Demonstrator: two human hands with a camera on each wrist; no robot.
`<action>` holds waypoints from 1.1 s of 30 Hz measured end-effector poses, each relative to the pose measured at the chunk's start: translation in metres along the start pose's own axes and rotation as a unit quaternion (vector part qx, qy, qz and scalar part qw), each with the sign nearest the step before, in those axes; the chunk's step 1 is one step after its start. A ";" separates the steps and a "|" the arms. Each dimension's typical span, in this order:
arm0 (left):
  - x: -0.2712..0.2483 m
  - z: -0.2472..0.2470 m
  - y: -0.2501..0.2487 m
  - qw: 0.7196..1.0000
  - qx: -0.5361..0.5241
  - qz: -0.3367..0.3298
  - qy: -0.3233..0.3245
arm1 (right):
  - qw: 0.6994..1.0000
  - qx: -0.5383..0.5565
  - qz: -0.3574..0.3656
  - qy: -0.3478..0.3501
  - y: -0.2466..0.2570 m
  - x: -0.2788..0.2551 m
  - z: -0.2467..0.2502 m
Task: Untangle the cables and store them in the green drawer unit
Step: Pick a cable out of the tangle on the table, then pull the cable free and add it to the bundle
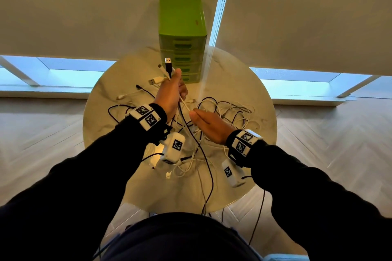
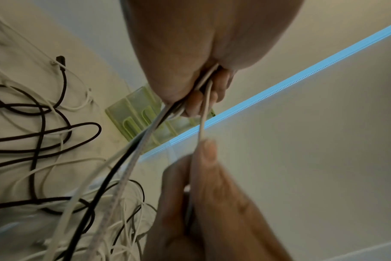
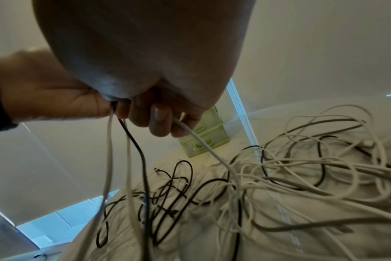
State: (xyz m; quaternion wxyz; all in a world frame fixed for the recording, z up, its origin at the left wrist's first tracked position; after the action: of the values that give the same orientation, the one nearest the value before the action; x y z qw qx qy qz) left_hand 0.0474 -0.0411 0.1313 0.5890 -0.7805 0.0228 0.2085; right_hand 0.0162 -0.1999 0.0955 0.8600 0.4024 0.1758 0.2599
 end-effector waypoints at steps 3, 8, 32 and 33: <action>0.005 0.005 -0.012 0.999 -0.040 -0.009 -0.006 | 0.999 0.006 -0.016 0.028 -0.017 -0.009 -0.003; 0.012 0.020 -0.048 0.997 -0.070 -0.028 0.002 | 0.996 -0.042 -0.059 0.050 -0.050 -0.020 0.007; -0.007 0.011 -0.008 0.965 0.263 0.008 -0.005 | 0.995 -0.014 0.020 -0.092 0.028 0.047 0.030; -0.007 0.008 -0.009 0.974 0.226 0.020 -0.005 | 0.996 -0.015 0.029 -0.077 0.029 0.045 0.026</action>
State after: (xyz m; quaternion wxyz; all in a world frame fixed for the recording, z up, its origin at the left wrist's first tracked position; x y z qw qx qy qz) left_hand 0.0413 -0.0321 0.1397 0.7458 -0.6256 0.0823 0.2135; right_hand 0.0569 -0.1732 0.1296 0.8691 0.4131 0.0930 0.2558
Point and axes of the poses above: each hand's wrist, its own x-axis towards the middle knuckle, its own z-axis out of the back of the hand, y = z × x, the point moved 1 cm from there along x, towards the middle knuckle, and after that the axes turned 3 degrees about -y, right-handed, at the moved point
